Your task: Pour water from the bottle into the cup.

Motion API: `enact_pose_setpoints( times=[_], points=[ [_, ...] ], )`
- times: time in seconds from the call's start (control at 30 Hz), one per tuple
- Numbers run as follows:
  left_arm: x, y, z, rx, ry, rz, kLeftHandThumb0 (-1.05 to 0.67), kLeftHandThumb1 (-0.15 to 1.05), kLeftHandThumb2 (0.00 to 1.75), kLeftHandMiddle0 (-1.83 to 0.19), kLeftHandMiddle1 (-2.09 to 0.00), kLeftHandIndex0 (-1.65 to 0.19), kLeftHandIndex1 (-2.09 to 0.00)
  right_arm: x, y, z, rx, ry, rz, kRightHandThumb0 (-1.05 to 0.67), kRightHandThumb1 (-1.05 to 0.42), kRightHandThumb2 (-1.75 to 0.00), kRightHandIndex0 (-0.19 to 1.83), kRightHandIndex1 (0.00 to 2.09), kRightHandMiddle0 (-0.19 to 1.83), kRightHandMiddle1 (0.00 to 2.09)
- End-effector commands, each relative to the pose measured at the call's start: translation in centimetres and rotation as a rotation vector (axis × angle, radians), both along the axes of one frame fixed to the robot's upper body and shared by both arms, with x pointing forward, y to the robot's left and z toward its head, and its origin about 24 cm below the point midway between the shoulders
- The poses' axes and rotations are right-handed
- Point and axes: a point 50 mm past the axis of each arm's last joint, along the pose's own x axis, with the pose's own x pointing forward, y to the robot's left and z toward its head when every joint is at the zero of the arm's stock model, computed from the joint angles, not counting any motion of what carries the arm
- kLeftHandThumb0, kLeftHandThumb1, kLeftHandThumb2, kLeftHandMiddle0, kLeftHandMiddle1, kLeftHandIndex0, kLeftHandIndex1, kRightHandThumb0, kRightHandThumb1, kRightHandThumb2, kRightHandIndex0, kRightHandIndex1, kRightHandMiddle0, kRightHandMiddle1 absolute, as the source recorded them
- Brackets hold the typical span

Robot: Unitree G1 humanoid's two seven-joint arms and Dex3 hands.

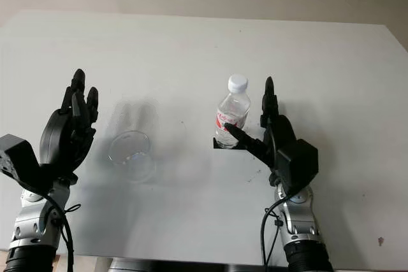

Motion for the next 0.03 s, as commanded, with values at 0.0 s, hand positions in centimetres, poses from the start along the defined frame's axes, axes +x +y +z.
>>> enact_pose_setpoints(
  times=[0.0],
  points=[
    [0.1, 0.08, 0.45, 0.005, -0.017, -0.002, -0.83, 1.05, 0.75, 0.17, -0.05, 0.19, -0.05, -0.26, 0.39, 0.42, -0.001, -0.03, 0.017, -0.95, -0.91, -0.05, -0.19, 0.0, -0.19, 0.0]
  ],
)
